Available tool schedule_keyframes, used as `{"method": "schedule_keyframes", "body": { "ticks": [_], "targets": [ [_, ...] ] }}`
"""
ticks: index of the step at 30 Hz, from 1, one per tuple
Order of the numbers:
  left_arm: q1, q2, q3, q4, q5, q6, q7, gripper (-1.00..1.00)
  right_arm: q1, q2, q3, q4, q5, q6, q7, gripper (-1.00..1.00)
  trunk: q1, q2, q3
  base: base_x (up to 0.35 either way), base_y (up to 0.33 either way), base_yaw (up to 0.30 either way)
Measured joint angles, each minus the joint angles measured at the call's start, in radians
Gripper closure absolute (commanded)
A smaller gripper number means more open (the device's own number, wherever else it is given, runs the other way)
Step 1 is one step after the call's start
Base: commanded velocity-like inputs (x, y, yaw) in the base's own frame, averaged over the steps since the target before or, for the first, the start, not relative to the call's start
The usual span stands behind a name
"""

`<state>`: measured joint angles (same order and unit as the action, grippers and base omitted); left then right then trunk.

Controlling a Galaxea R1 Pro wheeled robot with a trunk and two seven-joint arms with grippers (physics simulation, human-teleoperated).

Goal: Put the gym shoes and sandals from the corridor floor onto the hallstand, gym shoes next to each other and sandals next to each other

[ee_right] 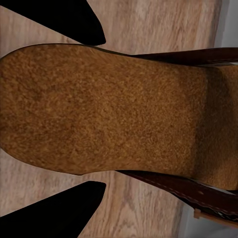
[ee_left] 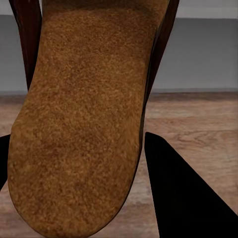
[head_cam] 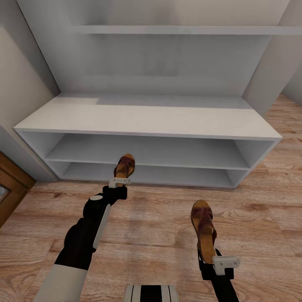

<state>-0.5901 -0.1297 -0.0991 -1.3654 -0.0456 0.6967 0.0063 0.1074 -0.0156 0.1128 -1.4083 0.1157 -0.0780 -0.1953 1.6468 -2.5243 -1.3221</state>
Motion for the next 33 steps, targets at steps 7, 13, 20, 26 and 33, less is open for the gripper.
{"method": "schedule_keyframes", "body": {
  "ticks": [7,13,20,26,33],
  "targets": [
    [-0.002,0.001,0.0,-0.001,0.001,0.0,-0.001,1.0,0.0,0.0,0.001,0.0,0.002,-0.001,-0.001,1.0,0.0,0.0,0.0,0.0,0.0,0.0],
    [-0.002,0.001,0.001,-0.001,0.001,0.0,-0.001,1.0,0.0,0.0,0.001,0.0,0.003,-0.001,-0.001,1.0,0.0,0.0,0.0,0.002,0.0,0.0],
    [-0.003,0.001,0.0,-0.001,0.001,0.0,-0.001,1.0,0.0,0.0,0.001,0.0,0.003,-0.001,-0.001,1.0,0.0,0.0,0.0,0.162,0.0,0.0],
    [-0.003,0.001,0.002,-0.001,0.0,-0.002,0.002,1.0,0.0,0.0,0.001,0.0,0.003,-0.001,-0.001,1.0,0.0,0.0,0.0,0.151,0.0,0.0],
    [-0.003,0.003,0.003,-0.001,0.0,-0.002,0.003,1.0,0.0,0.0,0.0,-0.001,0.003,-0.001,-0.001,1.0,0.0,0.0,0.0,0.039,0.0,0.0]
  ]
}}
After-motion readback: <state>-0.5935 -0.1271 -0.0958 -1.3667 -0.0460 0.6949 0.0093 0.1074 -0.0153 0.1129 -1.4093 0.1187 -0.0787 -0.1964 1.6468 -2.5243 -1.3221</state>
